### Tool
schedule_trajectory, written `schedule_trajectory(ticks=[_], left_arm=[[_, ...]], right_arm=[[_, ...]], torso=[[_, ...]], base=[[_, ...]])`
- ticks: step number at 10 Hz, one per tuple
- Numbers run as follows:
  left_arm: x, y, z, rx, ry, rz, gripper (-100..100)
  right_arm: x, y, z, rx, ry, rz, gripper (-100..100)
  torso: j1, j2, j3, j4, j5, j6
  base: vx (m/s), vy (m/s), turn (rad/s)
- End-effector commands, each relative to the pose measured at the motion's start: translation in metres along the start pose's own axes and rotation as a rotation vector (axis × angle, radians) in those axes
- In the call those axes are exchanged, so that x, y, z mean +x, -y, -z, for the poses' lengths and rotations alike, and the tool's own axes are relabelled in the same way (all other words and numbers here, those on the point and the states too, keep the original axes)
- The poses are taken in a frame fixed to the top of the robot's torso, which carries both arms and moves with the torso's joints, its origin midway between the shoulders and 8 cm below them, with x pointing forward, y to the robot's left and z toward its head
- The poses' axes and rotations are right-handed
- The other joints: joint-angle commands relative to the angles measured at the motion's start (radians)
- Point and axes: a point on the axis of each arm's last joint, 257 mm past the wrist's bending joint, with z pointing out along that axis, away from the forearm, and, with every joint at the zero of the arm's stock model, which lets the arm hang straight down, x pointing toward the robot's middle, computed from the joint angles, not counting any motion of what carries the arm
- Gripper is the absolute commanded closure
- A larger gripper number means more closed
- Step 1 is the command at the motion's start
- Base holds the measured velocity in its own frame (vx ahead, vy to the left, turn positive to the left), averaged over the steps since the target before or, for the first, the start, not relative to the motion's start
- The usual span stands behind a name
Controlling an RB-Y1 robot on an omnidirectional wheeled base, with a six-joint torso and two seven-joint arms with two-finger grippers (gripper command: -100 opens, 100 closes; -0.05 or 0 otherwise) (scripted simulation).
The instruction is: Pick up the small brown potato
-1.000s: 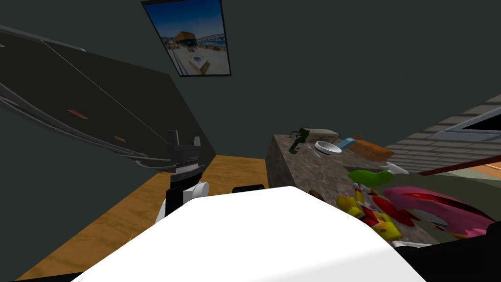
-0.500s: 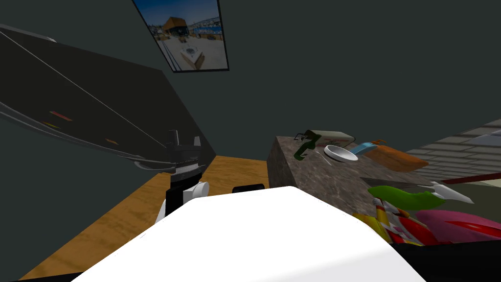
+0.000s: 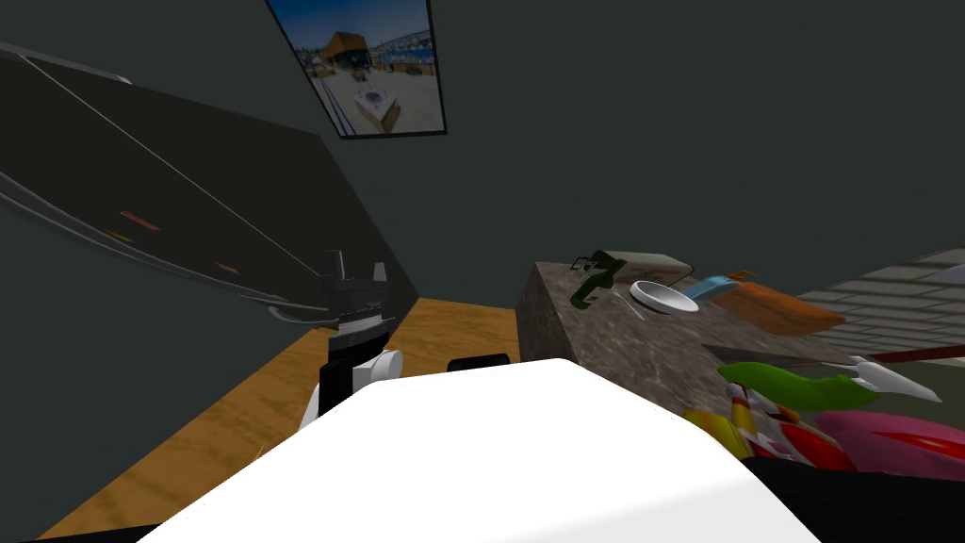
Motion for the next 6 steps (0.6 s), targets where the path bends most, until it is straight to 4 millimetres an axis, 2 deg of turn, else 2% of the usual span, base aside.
schedule_trajectory(ticks=[1,2,6], left_arm=[[0.0,0.0,0.0,0.0,0.0,0.0,0],[0.0,0.0,0.0,0.0,0.0,0.0,0],[0.0,0.0,0.0,0.0,0.0,0.0,0]], right_arm=[[0.0,0.0,0.0,0.0,0.0,0.0,-100],[0.0002,0.0001,-0.0003,-0.001,0.0,0.0,100],[0.0002,-0.0002,-0.0003,-0.001,0.0,-0.001,100]], torso=[[0.0,0.0,0.0,0.0,0.0,0.0],[-0.001,0.0,0.0,0.0,0.0,0.0],[-0.002,-0.001,-0.001,0.0,0.0,0.0]], base=[[-0.004,0.007,0.002],[0.0,0.0,0.0],[0.0,0.0,0.0]])
